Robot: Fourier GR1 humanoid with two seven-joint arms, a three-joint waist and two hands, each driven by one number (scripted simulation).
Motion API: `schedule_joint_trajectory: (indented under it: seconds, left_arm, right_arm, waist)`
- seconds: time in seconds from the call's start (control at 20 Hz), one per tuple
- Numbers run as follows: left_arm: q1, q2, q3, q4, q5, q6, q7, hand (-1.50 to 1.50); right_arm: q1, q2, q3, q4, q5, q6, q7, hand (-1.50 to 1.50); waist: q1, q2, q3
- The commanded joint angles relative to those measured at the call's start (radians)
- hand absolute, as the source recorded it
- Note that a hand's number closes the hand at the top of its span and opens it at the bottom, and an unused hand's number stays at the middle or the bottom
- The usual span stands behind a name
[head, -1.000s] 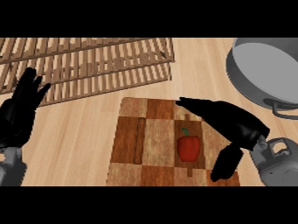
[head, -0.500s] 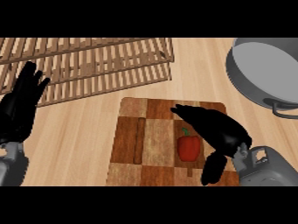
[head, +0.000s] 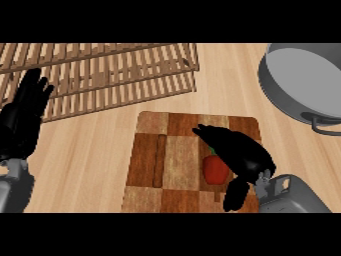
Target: Pick the bell pepper from the cutting board and place it in the pot
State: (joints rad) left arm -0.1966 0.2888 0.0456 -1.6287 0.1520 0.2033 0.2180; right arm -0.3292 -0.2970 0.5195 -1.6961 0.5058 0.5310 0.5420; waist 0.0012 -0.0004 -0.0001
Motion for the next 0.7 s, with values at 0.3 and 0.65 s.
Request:
schedule_joint_trajectory:
  seconds: [0.3,0.65]
  left_arm:
    - [-0.066,-0.051,0.007,0.03,-0.053,0.004,0.026,0.0]
    - [-0.013,-0.037,0.052,-0.01,-0.023,-0.044,0.016,0.0]
  right_arm:
    - [-0.002,0.055,-0.069,0.179,0.152,-0.014,-0.139,-1.5]
    - [-0.017,0.016,-0.011,0.236,0.246,-0.039,-0.357,1.5]
  waist:
    - [-0.002,0.001,0.0]
    - [0.003,0.001,0.0]
